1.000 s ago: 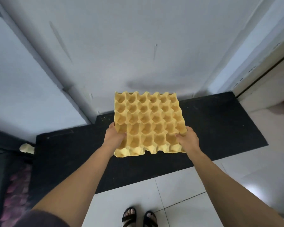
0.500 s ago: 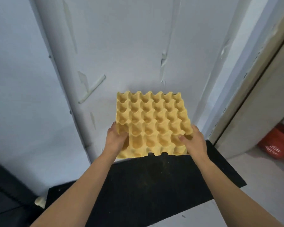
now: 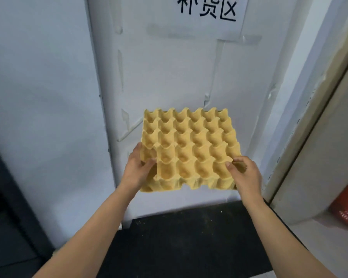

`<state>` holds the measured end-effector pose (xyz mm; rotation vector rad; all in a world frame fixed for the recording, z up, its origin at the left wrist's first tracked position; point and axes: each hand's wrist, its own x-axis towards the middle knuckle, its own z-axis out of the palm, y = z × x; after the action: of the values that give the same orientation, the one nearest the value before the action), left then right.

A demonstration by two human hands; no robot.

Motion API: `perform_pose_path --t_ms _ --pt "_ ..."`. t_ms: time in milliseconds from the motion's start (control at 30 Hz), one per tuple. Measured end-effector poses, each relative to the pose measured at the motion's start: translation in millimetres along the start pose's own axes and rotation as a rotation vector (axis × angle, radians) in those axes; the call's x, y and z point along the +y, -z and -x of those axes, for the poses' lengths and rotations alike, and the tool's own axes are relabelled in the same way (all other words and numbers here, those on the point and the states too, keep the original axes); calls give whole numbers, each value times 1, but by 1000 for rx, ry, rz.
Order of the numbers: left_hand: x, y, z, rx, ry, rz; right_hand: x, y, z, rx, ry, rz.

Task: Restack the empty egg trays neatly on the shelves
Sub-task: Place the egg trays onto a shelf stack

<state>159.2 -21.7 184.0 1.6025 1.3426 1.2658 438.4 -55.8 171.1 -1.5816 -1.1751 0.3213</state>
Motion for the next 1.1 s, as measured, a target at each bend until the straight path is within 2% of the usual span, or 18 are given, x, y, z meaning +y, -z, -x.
perform_pose_path --t_ms 100,200,333,400,467,767,1100 --pt "21 17 22 23 -5 29 -17 11 11 7 52 -66" --pt "37 32 54 137 -134 -326 -32 22 31 1 95 -107" --pt "58 48 117 134 -419 -900 -52 29 65 -33 114 -203" --pt "56 60 145 179 -550 -1084 -64 28 82 -65 120 -237" --pt "58 79 169 196 -538 -1195 -80 22 101 -104 143 -259" --pt "79 188 254 232 -484 -1453 -171 -24 186 -251 307 -321" --pt "72 351 345 396 -393 -1519 -289 -92 315 -283 471 -321"
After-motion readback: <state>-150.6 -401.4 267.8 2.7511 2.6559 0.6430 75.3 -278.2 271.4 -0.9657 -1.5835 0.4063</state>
